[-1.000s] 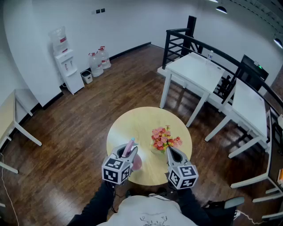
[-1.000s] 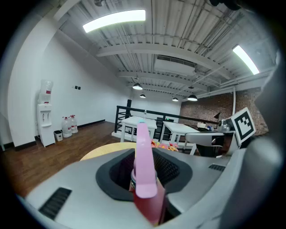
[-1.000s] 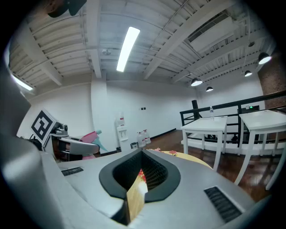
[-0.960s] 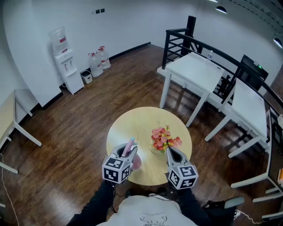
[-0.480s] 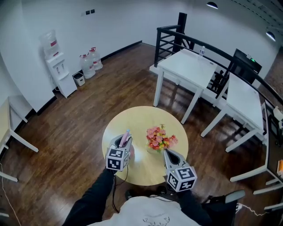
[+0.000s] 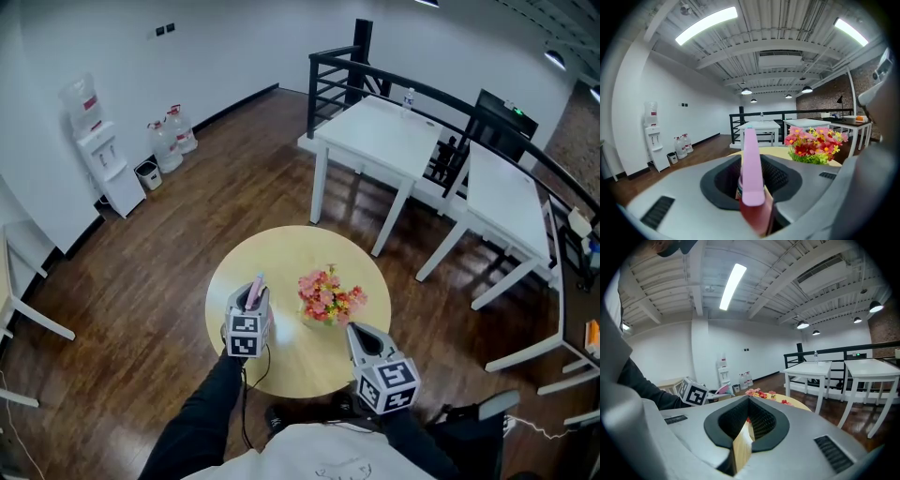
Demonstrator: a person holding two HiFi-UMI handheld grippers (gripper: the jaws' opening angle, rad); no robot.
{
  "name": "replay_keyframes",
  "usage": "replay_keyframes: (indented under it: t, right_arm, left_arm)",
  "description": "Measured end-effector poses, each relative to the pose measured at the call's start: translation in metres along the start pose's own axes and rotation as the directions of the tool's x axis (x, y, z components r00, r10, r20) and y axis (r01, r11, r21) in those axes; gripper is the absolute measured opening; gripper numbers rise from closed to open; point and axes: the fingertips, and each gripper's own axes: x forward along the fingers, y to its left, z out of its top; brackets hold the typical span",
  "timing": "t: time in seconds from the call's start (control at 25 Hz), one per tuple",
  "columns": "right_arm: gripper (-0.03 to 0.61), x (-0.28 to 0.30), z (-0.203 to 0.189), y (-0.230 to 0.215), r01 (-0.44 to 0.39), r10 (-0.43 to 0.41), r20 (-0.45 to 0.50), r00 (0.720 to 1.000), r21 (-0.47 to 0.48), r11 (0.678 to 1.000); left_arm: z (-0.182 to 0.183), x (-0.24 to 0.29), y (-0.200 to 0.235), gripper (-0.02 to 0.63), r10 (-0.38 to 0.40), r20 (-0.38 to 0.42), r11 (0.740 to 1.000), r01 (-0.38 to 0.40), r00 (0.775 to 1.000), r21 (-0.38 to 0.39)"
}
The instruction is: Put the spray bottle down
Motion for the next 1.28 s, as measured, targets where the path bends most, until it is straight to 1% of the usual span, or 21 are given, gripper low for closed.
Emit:
replay_keyframes:
  t: [0.2, 0.36, 0.48, 0.64, 0.68, 0.72, 0.8, 0.88, 1.0, 1.08, 1.16, 1.28]
  right_arm:
    - [-0.029, -0.002, -0.006, -0.012, 0.024, -0.024, -0.013, 1.0, -0.003, 1.0]
    - [-0.029, 0.0, -0.01, -0.015, 0.024, -0.025, -0.021, 0.999, -0.012, 1.0]
    - [-0.029, -0.002, -0.009, -0.013, 0.02, -0.021, -0.022, 1.0, -0.016, 1.0]
    - [-0.029, -0.004, -0.007, -0.009, 0.009, -0.01, -0.025, 1.0, -0.019, 1.0]
    - [-0.029, -0.004, -0.008, -0.009, 0.009, -0.009, -0.025, 1.0, -0.018, 1.0]
    - [-0.029, -0.003, -0.008, -0.01, 0.009, -0.01, -0.024, 1.0, -0.017, 1.0]
    - [-0.029, -0.004, -0.009, -0.011, 0.013, -0.013, -0.023, 1.0, -0.013, 1.0]
    - [-0.029, -0.006, -0.009, -0.011, 0.015, -0.016, -0.023, 1.0, -0.008, 1.0]
    - [-0.029, -0.007, -0.011, -0.011, 0.016, -0.016, -0.023, 1.0, 0.0, 1.0]
    - [-0.029, -0.008, -0.012, -0.012, 0.017, -0.017, -0.019, 1.0, 0.005, 1.0]
    - [-0.029, -0.008, -0.012, -0.013, 0.019, -0.019, -0.013, 1.0, 0.009, 1.0]
    - [-0.029, -0.008, -0.007, -0.015, 0.021, -0.021, 0.003, 1.0, 0.019, 1.0]
  left_arm:
    - [-0.005, 0.01, 0.003, 0.129, 0.025, 0.037, 1.0, -0.025, 0.999, -0.007]
    - [-0.01, 0.016, 0.008, 0.13, 0.054, 0.062, 0.998, -0.054, 0.997, -0.011]
    - [-0.007, 0.014, 0.007, 0.132, 0.051, 0.063, 0.999, -0.05, 0.997, -0.016]
    - [-0.007, 0.012, 0.007, 0.139, 0.049, 0.039, 0.998, -0.047, 0.998, -0.045]
    - [-0.009, 0.012, 0.007, 0.172, 0.047, 0.032, 0.998, -0.045, 0.998, -0.053]
    - [-0.009, 0.012, 0.006, 0.184, 0.043, 0.027, 0.997, -0.041, 0.999, -0.058]
    - [-0.01, 0.011, 0.003, 0.184, 0.032, 0.024, 0.998, -0.03, 0.999, -0.058]
    - [-0.01, 0.009, 0.001, 0.208, 0.019, 0.02, 0.998, -0.018, 1.0, -0.056]
    - [-0.012, 0.007, -0.001, 0.271, 0.011, 0.018, 0.999, -0.01, 1.0, -0.053]
    - [-0.014, 0.001, -0.004, 0.297, 0.009, 0.015, 0.998, -0.008, 1.0, -0.058]
    - [-0.015, -0.012, -0.006, 0.304, 0.024, 0.019, 0.996, -0.023, 1.0, -0.081]
    - [-0.013, -0.052, -0.008, 0.304, 0.091, 0.057, 0.984, -0.081, 0.994, -0.159]
